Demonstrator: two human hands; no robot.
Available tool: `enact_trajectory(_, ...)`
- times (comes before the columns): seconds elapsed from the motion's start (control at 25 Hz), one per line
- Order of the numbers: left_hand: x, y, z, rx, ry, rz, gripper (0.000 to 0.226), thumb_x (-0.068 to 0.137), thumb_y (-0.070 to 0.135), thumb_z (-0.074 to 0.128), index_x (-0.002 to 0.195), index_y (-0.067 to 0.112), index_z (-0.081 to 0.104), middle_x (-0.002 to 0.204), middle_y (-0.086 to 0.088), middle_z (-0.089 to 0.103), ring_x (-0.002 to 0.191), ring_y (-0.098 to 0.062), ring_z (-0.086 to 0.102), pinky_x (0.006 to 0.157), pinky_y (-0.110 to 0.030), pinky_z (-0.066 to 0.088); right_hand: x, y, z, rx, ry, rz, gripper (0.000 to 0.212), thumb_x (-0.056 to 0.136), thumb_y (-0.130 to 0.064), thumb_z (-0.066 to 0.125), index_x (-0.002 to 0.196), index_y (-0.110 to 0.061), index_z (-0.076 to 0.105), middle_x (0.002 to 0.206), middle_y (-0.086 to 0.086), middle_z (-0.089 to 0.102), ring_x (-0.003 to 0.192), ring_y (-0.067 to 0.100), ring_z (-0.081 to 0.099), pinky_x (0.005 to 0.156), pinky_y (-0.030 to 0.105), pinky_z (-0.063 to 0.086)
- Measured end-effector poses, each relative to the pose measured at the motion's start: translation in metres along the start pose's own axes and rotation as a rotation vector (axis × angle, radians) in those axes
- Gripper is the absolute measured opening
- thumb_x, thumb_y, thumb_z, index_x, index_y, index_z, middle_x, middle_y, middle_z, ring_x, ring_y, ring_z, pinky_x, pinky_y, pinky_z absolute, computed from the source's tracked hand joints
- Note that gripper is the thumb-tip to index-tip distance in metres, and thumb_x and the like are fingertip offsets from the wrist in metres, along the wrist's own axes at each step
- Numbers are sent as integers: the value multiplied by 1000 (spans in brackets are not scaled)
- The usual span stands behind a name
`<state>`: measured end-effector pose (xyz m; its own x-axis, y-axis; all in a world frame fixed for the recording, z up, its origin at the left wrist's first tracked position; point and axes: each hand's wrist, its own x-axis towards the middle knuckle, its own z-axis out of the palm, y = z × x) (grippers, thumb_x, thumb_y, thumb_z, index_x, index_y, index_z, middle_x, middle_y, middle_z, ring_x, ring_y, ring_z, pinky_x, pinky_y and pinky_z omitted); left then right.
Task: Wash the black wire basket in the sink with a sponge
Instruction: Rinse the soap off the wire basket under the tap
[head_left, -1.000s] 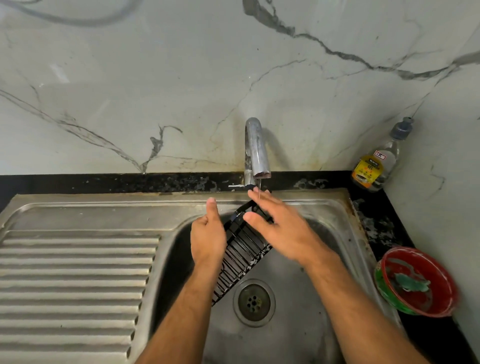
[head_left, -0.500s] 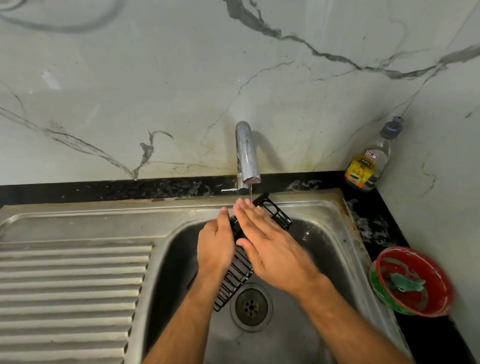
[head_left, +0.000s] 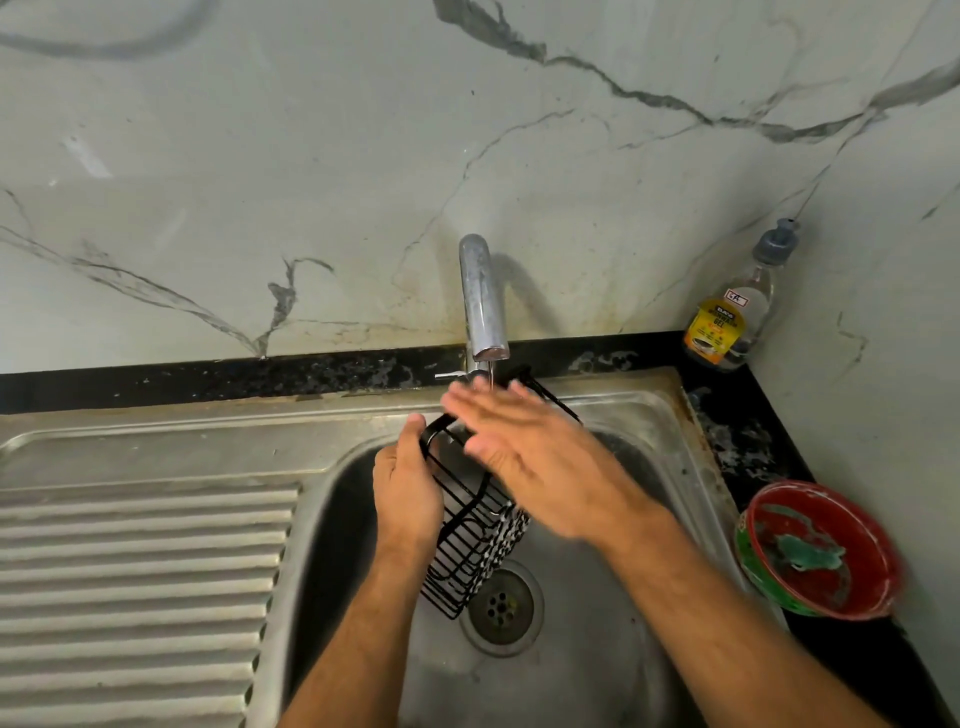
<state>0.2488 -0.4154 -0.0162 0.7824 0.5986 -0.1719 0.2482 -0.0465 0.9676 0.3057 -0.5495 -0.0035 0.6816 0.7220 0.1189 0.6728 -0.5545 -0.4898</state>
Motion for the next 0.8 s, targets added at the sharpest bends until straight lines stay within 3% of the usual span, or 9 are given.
enact_trajectory(0.08,0,-5,-5,25,38,7,32,109,25,44,79,36,43,76,12,43,63,16,50,60,5,34,5,19,-8,48,-19,198,63,100,-58,11,156,-31,17,162,-14,10,151,5,9,126,38,5)
enact_trajectory(0.16,5,-14,-10,-33,113,-13,30,108,23,44,85,23,62,78,7,63,74,14,61,68,-2,40,6,7,-6,-118,-94,172,68,97,-60,3,157,-28,10,162,-11,4,152,12,5,125,40,-2)
enact_trajectory(0.2,8,-19,-12,-62,137,-49,32,108,24,44,94,13,71,84,0,67,87,-5,67,80,-18,45,6,-6,-1,-185,-121,83,68,98,-59,1,157,-26,8,162,-9,2,152,13,1,125,39,-4)
enact_trajectory(0.24,9,-22,-13,-121,150,-89,36,108,26,44,99,8,74,84,-4,66,86,-24,66,83,-35,44,5,-18,5,-188,-129,2,67,99,-58,1,157,-25,7,163,-8,2,152,11,-2,125,36,-4)
enact_trajectory(0.28,11,-27,-15,-156,148,-102,36,108,27,44,102,8,74,82,-3,63,77,-26,60,80,-38,40,3,-22,7,-164,-126,-43,65,100,-57,2,157,-25,8,163,-9,3,152,9,-1,125,34,-2)
enact_trajectory(0.4,11,-36,-20,-177,117,-139,22,106,14,48,115,4,65,96,-12,57,83,-17,49,74,-15,34,6,6,0,69,-86,216,56,103,-55,14,156,-38,14,162,-19,5,150,5,8,125,43,14)
enact_trajectory(0.52,16,-40,-24,-245,92,-109,32,106,30,48,75,30,59,70,2,53,56,-5,42,57,-16,38,1,13,2,368,32,259,48,104,-45,40,151,-44,31,159,-24,22,148,-3,16,123,48,20)
enact_trajectory(0.6,20,-45,-28,-471,61,-181,52,98,46,50,51,27,45,48,7,34,40,-6,27,41,-23,24,1,7,5,636,122,251,59,97,-36,60,149,-45,35,152,-27,37,143,-8,28,122,45,25)
enact_trajectory(0.8,6,-40,-27,-644,-46,-132,55,90,48,50,42,27,35,42,8,24,36,-7,19,41,-24,11,5,1,2,688,137,617,92,65,-65,79,146,-50,38,154,-22,36,142,4,33,119,46,30)
